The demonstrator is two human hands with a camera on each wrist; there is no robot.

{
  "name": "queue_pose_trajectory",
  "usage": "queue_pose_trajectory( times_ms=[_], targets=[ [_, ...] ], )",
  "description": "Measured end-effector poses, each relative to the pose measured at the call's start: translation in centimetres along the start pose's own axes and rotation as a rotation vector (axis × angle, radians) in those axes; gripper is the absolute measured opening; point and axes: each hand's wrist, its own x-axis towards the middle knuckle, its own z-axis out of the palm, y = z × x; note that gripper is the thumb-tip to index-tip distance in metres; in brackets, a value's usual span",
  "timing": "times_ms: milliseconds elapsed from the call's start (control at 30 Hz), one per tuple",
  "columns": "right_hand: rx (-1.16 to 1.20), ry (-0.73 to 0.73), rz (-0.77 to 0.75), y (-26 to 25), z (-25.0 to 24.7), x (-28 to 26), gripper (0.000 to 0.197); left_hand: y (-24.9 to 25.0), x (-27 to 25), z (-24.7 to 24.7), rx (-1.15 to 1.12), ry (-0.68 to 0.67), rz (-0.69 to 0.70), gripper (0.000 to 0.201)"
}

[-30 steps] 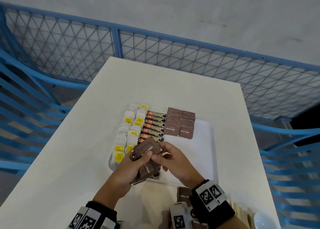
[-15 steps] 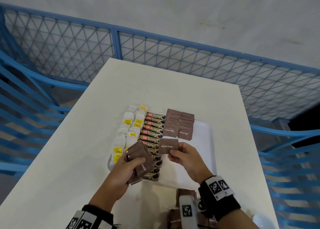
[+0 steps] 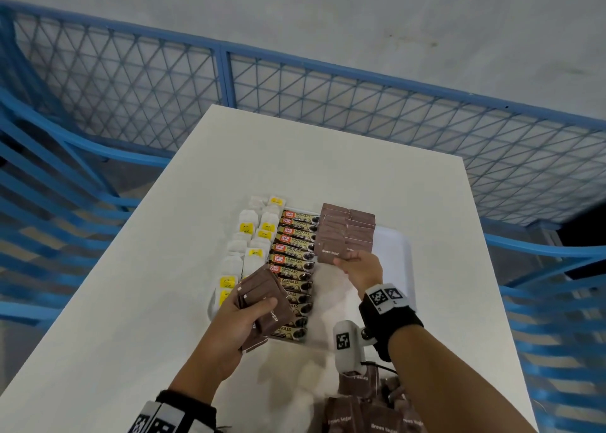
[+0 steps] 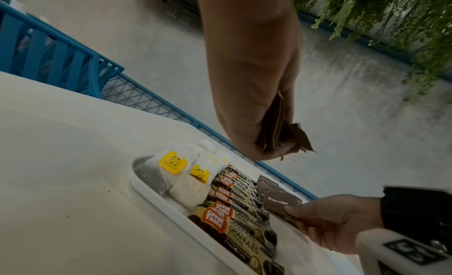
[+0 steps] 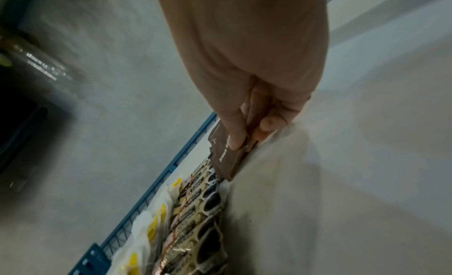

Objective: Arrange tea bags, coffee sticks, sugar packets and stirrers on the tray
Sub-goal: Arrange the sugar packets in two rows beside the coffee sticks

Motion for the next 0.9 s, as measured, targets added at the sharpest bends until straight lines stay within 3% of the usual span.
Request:
queue_pose_trajectory(
  times_ms=[100,333,633,733,833,900],
  targets=[
    [-0.090,0.030,-0.036,-0.3,0.1,0.0,0.014,0.0,0.1,0.1,0.004,0.010,-0.003,0.036],
    [-0.183,0.042,-0.039,-0.3,0.6,0.4,0.033,-0.1,0.0,0.7,0.006,0.023,0.006,0.032],
    [-0.024,0.079,-0.146,-0.5,0.6,-1.7,0.022,-0.3,-0.1,0.6,0.011,0.014,0.030,0.026],
    [-0.056,-0.164,-0.272,-1.3,0.3,-4.7,0.017,-0.3,-0.3,0.8,0.005,0.009,0.040,0.026],
    [0.052,-0.581,-0.257,-1.9,0.0,-8.2,0.014,-0.3,-0.4,0.9,0.008,0.002,0.060,0.028],
    [0.112,-0.722,-0.256,-1.5,0.1,-9.2,0.011,-0.4,-0.4,1.0,0.019,-0.003,0.069,0.026]
  ],
)
